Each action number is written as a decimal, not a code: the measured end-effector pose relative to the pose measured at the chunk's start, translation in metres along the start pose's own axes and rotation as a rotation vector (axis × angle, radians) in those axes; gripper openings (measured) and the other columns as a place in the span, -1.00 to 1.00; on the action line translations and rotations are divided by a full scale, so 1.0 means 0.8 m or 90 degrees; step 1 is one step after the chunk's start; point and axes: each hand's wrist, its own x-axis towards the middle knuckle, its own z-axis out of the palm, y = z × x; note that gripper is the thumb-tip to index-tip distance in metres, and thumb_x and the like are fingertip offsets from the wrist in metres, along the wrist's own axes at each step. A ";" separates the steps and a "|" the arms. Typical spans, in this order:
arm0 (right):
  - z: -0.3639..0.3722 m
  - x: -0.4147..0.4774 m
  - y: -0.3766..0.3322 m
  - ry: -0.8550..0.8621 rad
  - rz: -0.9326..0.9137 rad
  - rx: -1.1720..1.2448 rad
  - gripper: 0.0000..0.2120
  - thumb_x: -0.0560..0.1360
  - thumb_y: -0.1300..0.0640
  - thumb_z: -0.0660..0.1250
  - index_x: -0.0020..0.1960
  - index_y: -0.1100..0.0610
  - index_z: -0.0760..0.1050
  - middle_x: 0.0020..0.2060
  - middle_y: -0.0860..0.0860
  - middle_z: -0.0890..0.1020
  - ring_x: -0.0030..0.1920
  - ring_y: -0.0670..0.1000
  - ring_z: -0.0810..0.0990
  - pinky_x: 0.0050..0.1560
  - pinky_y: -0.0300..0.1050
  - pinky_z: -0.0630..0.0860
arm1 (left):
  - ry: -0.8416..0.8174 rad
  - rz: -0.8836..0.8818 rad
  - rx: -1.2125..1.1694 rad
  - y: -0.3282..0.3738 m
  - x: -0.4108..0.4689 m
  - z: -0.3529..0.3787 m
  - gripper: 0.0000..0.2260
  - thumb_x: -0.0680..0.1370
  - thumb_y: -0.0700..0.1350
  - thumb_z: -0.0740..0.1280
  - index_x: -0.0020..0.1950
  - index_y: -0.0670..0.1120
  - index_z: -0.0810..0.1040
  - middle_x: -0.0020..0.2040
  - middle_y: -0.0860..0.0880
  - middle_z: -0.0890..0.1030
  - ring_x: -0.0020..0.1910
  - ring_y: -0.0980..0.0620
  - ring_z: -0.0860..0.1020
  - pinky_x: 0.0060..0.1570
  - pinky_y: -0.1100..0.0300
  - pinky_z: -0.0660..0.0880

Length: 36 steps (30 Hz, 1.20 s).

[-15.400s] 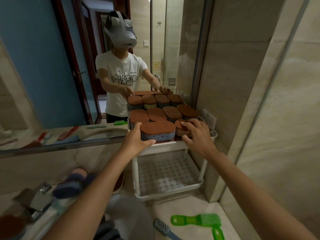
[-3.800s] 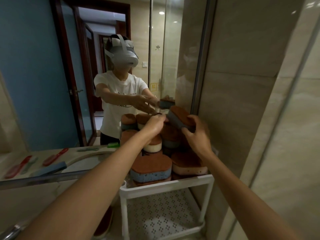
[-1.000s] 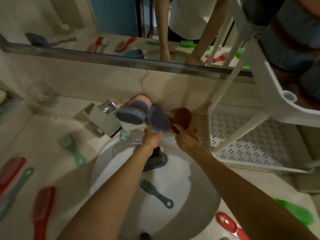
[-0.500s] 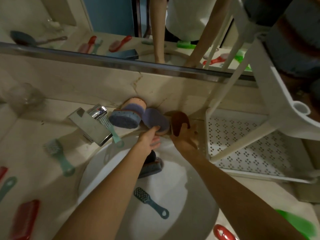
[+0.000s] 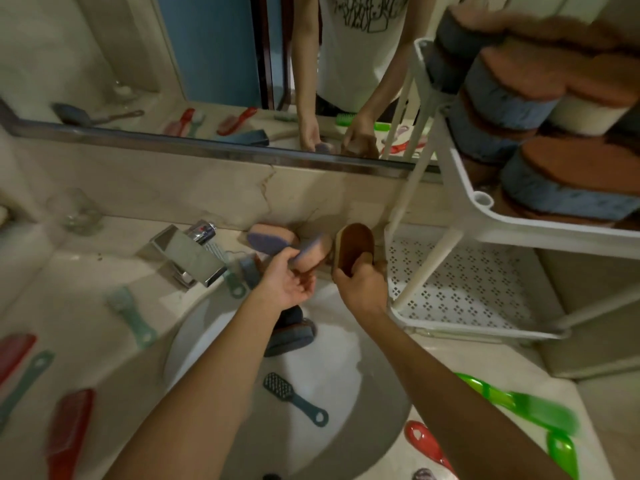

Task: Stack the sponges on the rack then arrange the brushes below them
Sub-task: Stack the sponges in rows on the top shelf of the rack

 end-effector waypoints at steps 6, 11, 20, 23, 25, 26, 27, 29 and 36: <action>-0.034 -0.041 -0.015 0.045 -0.022 0.050 -0.53 0.44 -0.03 0.35 0.16 0.31 0.39 0.08 0.29 0.50 0.07 0.29 0.54 0.06 0.04 0.50 | -0.023 0.116 0.095 -0.006 -0.050 0.004 -0.91 0.52 -0.20 0.21 0.01 -0.12 0.43 -0.10 -0.09 0.49 -0.16 -0.03 0.49 -0.16 0.16 0.45; -0.085 -0.074 -0.041 0.084 -0.093 0.098 -0.59 0.45 -0.01 0.35 0.14 0.23 0.38 0.14 0.19 0.41 0.05 0.23 0.51 0.03 -0.08 0.43 | 0.022 0.342 0.255 -0.002 -0.105 0.022 -0.72 0.21 -0.16 0.32 -0.13 -0.16 0.37 -0.12 -0.09 0.46 -0.18 -0.02 0.47 -0.21 0.12 0.46; -0.191 -0.118 -0.115 0.183 -0.249 0.152 -0.66 0.41 -0.03 0.36 0.02 0.15 0.36 0.05 0.13 0.43 -0.08 0.14 0.47 -0.18 -0.14 0.33 | -0.130 0.636 0.256 0.032 -0.242 0.074 -0.79 0.50 0.02 0.32 0.05 0.01 0.36 -0.07 0.00 0.56 -0.12 0.07 0.56 -0.14 0.17 0.50; -0.232 -0.125 -0.131 0.214 -0.272 0.159 -0.68 0.40 -0.04 0.36 -0.05 0.10 0.30 -0.03 0.09 0.39 -0.13 0.09 0.41 -0.23 -0.15 0.28 | -0.154 0.693 0.220 0.044 -0.275 0.095 -0.84 0.49 0.00 0.33 -0.05 0.06 0.35 -0.08 -0.01 0.57 -0.12 0.04 0.57 -0.16 0.16 0.50; -0.260 -0.124 -0.134 0.234 -0.275 0.150 -0.65 0.40 -0.06 0.36 0.02 0.11 0.32 0.02 0.10 0.40 -0.06 0.14 0.46 -0.16 -0.12 0.31 | -0.168 0.701 0.208 0.048 -0.288 0.111 -0.81 0.48 0.02 0.34 -0.02 0.06 0.36 -0.05 -0.02 0.56 -0.08 0.00 0.57 -0.08 0.11 0.52; -0.275 -0.122 -0.134 0.242 -0.272 0.150 -0.62 0.39 -0.06 0.36 0.07 0.12 0.33 0.06 0.09 0.40 -0.02 0.15 0.48 -0.13 -0.10 0.34 | -0.171 0.703 0.220 0.049 -0.293 0.120 -0.77 0.47 0.04 0.34 0.04 0.05 0.36 -0.03 -0.02 0.56 -0.04 -0.02 0.56 -0.02 0.08 0.51; -0.292 -0.120 -0.131 0.249 -0.267 0.160 -0.59 0.38 -0.05 0.37 0.11 0.11 0.34 0.08 0.09 0.40 0.00 0.14 0.48 -0.11 -0.08 0.37 | -0.177 0.703 0.243 0.050 -0.295 0.128 -0.71 0.46 0.05 0.35 0.10 0.04 0.36 -0.01 -0.02 0.56 0.01 -0.05 0.56 0.02 0.05 0.50; -0.328 -0.112 -0.121 0.246 -0.254 0.201 -0.61 0.35 0.00 0.40 0.07 0.11 0.33 0.07 0.07 0.42 -0.01 0.09 0.47 -0.10 -0.05 0.43 | -0.193 0.695 0.298 0.050 -0.300 0.145 -0.60 0.42 0.08 0.40 0.18 0.01 0.38 0.04 -0.05 0.57 0.06 -0.08 0.55 0.06 0.04 0.49; -0.421 -0.083 -0.042 0.078 -0.262 0.166 -0.52 0.37 0.35 0.39 0.21 0.13 0.30 0.08 0.03 0.41 0.13 0.06 0.44 0.00 -0.04 0.54 | -0.219 0.662 0.504 0.039 -0.293 0.189 -0.74 0.52 -0.02 0.30 0.18 -0.04 0.44 -0.10 0.02 0.54 -0.15 0.09 0.50 -0.28 0.24 0.35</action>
